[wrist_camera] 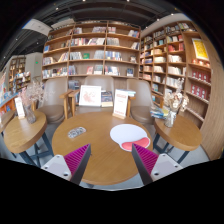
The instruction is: Arrange mouse
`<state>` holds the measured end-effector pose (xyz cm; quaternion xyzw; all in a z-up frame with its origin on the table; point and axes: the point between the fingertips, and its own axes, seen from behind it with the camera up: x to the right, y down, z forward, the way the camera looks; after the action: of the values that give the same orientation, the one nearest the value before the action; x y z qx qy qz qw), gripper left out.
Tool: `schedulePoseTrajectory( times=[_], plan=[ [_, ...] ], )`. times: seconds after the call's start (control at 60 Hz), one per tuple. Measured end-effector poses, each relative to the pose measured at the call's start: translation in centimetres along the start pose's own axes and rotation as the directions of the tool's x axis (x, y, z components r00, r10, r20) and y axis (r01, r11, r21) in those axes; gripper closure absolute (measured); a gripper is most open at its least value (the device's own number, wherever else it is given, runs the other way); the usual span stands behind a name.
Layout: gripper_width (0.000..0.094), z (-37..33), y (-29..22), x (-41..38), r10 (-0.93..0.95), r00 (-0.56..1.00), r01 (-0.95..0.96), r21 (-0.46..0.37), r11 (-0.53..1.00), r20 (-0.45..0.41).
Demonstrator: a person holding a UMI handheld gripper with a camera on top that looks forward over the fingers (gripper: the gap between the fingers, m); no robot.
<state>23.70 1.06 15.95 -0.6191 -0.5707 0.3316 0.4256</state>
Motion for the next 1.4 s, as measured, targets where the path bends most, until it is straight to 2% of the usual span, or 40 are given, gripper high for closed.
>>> schedulePoseTrajectory(
  times=[0.183, 0.35, 0.6, 1.233, 1.4],
  plan=[
    [0.0083, 1.3, 0.9, -8.8, -0.064, 0.995, 0.063, 0.017, 0.998, 0.074],
    [0.0084, 3.7, 2.7, -15.8, -0.061, 0.986, 0.064, -0.019, 0.998, 0.152],
    [0.0084, 9.0, 4.6, -21.3, -0.048, 0.981, 0.059, -0.054, 0.997, 0.185],
    [0.0088, 24.0, 5.5, -24.5, 0.001, 0.991, 0.025, -0.191, 0.981, 0.134],
    [0.0085, 26.6, 4.7, -24.2, 0.019, 0.994, 0.003, -0.195, 0.981, 0.111]
  ],
)
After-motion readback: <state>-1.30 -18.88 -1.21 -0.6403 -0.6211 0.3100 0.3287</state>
